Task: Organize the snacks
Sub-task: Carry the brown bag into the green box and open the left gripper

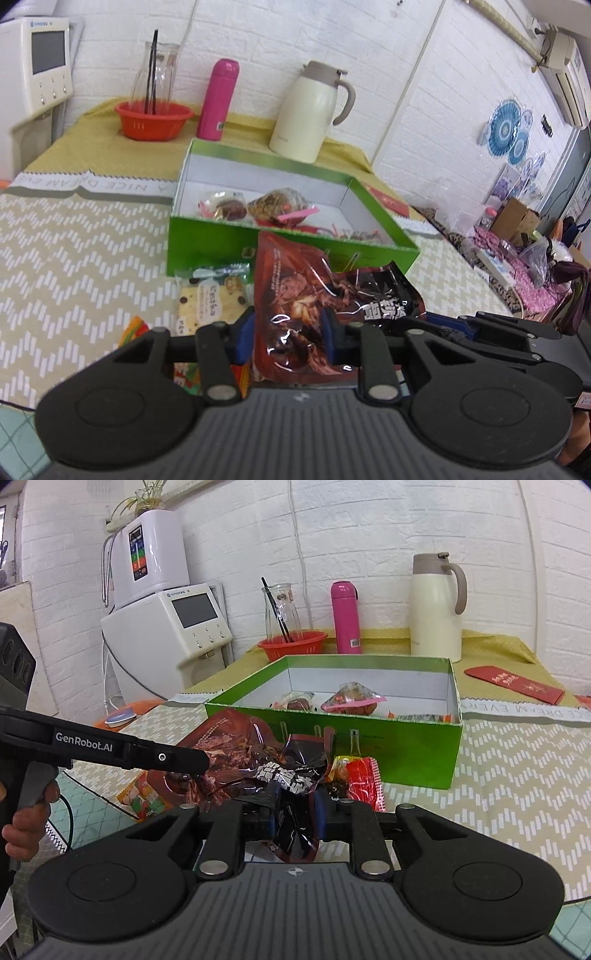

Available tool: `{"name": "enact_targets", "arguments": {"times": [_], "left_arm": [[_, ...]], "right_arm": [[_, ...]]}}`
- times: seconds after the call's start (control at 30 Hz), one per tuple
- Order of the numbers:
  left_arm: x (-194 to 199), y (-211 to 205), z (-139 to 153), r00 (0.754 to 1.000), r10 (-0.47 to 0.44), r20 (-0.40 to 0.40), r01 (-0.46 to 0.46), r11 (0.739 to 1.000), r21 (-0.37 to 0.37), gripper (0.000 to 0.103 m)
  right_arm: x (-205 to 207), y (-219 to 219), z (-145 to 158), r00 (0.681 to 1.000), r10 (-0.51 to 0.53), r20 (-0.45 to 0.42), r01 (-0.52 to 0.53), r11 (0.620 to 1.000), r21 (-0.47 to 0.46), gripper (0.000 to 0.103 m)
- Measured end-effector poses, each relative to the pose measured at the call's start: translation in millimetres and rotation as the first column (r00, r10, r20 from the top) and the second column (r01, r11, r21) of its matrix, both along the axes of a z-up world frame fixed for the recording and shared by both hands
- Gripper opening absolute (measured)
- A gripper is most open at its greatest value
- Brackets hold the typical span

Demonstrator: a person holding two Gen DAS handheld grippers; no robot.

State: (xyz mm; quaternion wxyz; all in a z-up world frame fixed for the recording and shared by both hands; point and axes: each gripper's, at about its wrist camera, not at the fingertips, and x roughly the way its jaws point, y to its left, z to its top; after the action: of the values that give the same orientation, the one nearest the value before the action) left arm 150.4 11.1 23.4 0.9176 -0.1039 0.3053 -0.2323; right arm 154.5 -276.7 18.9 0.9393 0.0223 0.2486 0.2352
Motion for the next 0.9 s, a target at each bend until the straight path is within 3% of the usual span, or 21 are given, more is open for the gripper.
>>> {"name": "enact_targets", "arguments": {"times": [0.23,0.47,0.7,0.9], "left_arm": [[7,-1,36,0.996,0.025,0.085,-0.020,0.998,-0.059,0.023],[38,-12,61,0.991,0.058,0.119,-0.048,0.995,-0.087,0.023],[77,-25,65,0.993,0.068,0.097,-0.061,0.995,-0.079,0.023],[108,-28,48,0.998,0.060,0.031,-0.058,0.996,-0.065,0.023]], "right_arm": [[6,-3,33,0.994,0.000,0.112,0.001,1.000,-0.007,0.035],[33,-5,56,0.980,-0.013,0.197,0.021,0.999,-0.039,0.035],[69,-13,59,0.984,-0.030,0.177,0.034,0.999,-0.019,0.035],[93,-17,43,0.993,-0.038,0.111,0.038,0.999,0.002,0.035]]}}
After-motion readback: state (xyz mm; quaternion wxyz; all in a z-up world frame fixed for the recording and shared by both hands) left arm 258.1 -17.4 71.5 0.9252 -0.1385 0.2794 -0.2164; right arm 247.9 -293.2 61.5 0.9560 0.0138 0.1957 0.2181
